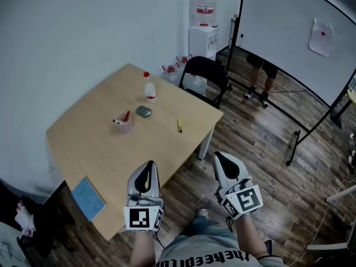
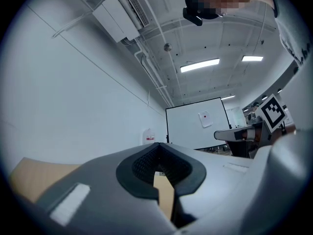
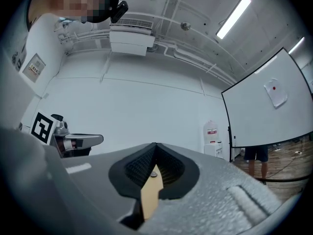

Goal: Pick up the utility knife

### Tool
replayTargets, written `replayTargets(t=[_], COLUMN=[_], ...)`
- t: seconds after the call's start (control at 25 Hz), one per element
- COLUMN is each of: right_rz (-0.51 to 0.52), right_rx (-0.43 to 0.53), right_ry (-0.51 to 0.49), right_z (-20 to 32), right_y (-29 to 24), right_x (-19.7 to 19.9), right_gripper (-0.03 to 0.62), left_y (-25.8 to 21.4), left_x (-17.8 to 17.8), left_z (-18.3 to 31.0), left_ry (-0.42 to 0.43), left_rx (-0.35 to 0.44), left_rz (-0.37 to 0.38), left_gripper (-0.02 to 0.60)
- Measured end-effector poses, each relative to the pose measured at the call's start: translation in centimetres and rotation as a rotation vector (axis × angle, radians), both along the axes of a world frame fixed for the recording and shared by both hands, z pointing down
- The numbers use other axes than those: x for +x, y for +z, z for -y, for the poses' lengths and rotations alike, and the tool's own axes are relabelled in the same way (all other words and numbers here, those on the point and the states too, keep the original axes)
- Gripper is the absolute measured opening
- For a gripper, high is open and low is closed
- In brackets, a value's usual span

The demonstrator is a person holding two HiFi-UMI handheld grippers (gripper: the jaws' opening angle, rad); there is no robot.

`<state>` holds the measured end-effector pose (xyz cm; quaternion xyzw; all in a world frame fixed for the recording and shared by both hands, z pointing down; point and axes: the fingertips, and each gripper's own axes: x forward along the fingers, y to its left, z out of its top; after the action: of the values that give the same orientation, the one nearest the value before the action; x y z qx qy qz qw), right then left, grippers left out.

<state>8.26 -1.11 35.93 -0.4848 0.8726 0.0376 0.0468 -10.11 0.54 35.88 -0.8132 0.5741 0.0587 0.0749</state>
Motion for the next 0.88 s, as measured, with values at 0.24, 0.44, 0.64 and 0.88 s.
replayTargets(t=[0.24,0.44,0.64,0.88], right_rz=[0.002,0.006,0.015,0.021], right_rx=[-0.002,-0.013,-0.020,-0.037], right_ry=[-0.037,-0.071,-0.099,-0.130], right_z=[3.0,5.1,6.8,8.3], right_y=[-0.3,-0.1,0.1,0.7], right_x=[1.3,2.8,4.1,5.0], right_gripper=[0.002,0.002,0.003,0.003], left_y=[-0.3,-0.5,-0.6,-1.0], left_x=[1.9,3.8,5.1,5.9], left_z=[2.6,4.2,5.4,6.5], left_ry=[-0.020,-0.038,-0.065,-0.092], left_rx=[-0.001,0.000,0.000,0.003], left_rz=[0.006,0.014,0.025,0.023], left_gripper=[0.020,0.020,0.020,0.020])
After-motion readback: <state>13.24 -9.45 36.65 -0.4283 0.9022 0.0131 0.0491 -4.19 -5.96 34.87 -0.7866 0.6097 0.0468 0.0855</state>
